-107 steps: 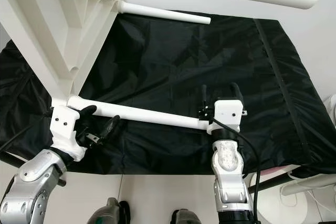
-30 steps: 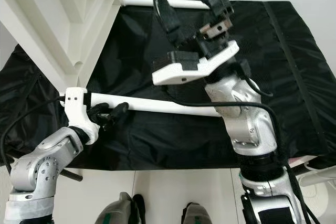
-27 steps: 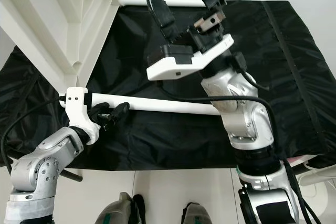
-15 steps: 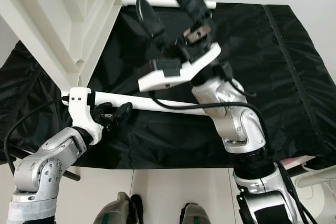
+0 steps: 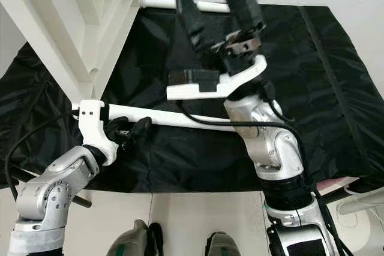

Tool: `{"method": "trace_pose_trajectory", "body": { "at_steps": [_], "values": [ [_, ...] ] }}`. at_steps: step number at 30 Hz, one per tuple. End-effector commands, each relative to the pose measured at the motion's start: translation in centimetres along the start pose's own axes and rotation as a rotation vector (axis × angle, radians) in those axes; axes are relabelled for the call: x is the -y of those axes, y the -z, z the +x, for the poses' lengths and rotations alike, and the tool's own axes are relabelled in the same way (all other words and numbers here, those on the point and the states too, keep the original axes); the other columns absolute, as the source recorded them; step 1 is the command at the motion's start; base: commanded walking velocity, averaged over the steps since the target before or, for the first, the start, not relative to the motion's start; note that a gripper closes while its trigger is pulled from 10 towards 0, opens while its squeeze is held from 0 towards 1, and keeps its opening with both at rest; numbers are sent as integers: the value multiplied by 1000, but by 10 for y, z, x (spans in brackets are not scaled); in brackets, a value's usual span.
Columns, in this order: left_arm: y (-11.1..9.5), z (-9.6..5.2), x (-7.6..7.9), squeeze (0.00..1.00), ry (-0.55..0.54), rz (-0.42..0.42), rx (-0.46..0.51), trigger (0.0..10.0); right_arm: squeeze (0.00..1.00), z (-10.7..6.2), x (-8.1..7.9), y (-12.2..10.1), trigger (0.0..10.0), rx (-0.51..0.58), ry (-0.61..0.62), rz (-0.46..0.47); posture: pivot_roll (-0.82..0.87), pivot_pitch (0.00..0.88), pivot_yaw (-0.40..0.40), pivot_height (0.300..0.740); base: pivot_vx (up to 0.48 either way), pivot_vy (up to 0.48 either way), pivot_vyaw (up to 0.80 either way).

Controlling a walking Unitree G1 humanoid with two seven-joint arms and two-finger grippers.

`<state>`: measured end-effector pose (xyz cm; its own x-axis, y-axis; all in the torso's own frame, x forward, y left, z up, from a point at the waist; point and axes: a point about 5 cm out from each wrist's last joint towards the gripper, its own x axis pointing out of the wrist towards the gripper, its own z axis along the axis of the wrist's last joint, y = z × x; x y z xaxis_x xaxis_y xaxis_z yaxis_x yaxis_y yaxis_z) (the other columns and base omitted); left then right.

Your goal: Building children table

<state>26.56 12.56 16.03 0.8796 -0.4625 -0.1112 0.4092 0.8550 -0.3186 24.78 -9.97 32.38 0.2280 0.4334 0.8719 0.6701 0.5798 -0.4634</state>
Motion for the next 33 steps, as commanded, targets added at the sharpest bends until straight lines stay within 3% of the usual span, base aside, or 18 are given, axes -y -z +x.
{"method": "trace_pose_trajectory", "body": {
  "at_steps": [1,14,20,33],
  "values": [
    [3,-1,-3,0,-9,-3,-13,10000,0,9,2,-2,10000,13,33,-7,-9,133,83,740,0,0,0],
    [2,0,-1,0,-6,-6,-4,10000,0,32,-16,-5,10000,52,-33,-7,-16,131,81,740,0,0,0],
    [2,0,0,0,-7,-13,2,10000,0,20,-30,-7,10000,44,-100,-4,-12,133,77,740,0,0,0],
    [3,1,0,0,0,-13,-6,10000,0,42,-25,-8,10000,1,9,-57,-20,133,90,740,0,0,0]
  ]
}}
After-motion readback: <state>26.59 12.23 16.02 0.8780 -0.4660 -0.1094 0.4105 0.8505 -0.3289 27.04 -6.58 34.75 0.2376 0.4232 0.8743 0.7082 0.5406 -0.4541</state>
